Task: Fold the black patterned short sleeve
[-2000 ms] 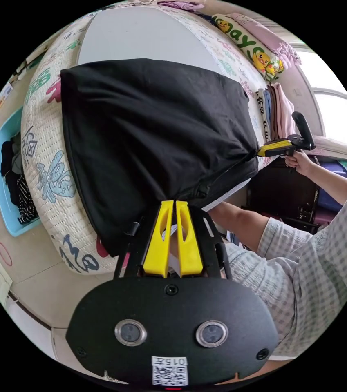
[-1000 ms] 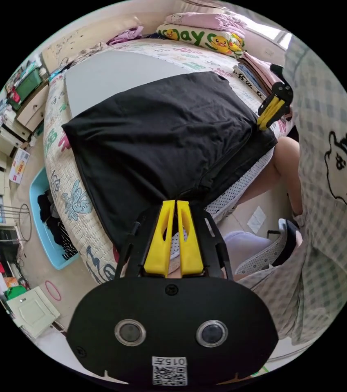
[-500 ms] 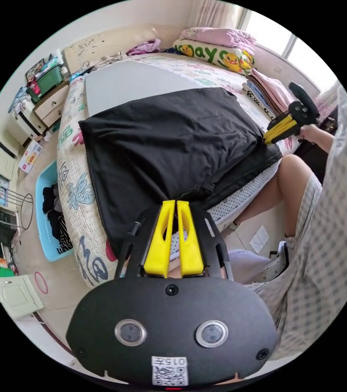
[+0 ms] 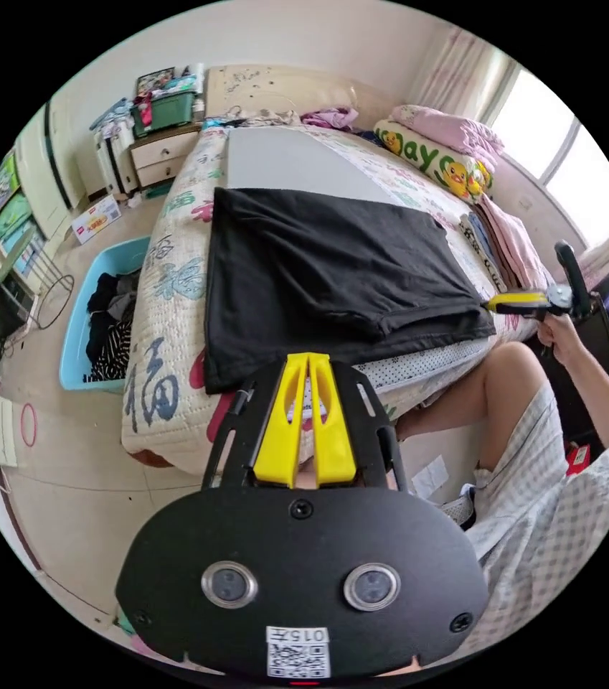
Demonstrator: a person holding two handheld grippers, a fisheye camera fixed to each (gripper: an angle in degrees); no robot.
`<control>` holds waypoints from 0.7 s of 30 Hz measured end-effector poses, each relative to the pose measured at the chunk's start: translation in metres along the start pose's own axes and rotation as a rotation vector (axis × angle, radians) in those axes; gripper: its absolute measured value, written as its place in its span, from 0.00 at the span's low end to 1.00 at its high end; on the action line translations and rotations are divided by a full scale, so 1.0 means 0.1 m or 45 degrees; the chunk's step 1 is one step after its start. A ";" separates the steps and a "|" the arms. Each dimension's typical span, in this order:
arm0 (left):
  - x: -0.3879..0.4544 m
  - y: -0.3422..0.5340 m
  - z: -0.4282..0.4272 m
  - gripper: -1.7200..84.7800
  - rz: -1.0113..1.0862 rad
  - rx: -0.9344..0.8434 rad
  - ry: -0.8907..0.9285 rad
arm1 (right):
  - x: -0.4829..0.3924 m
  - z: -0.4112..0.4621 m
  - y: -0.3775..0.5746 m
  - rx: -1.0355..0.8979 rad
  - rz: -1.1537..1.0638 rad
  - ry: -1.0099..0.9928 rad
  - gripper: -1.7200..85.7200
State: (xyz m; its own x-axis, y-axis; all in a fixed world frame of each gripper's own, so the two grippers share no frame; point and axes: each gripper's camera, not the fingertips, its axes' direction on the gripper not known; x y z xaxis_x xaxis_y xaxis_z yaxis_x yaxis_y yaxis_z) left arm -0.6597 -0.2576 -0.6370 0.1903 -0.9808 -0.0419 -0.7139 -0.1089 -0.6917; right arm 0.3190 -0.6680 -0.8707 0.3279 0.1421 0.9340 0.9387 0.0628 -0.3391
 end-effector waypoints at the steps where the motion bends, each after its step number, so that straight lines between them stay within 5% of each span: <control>1: -0.11 0.03 -0.10 0.02 -0.060 0.033 0.026 | 0.04 -0.11 0.11 0.035 0.056 -0.002 0.03; 5: -0.55 -0.06 -0.43 0.05 -0.206 0.170 0.146 | -0.01 -0.43 0.35 0.185 0.123 -0.029 0.06; 10: -1.08 -0.51 -0.40 0.10 -0.326 0.242 0.199 | -0.66 -0.45 0.09 0.283 -0.208 -0.232 0.11; 16: -1.79 -1.34 0.20 0.12 -0.435 0.189 0.306 | -1.29 0.17 -0.50 0.179 -0.590 -0.295 0.16; 21: -2.06 -1.90 0.59 0.10 -0.329 -0.014 0.355 | -1.21 0.50 -0.56 0.061 -0.628 -0.214 0.07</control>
State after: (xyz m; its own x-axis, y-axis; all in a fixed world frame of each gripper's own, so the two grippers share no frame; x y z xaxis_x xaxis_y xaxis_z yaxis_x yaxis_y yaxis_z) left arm -0.5238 -0.0258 -0.5396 0.1752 -0.9270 0.3315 -0.6741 -0.3584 -0.6459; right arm 0.2217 -0.6398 -0.9709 -0.1773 0.2407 0.9543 0.9699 0.2070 0.1280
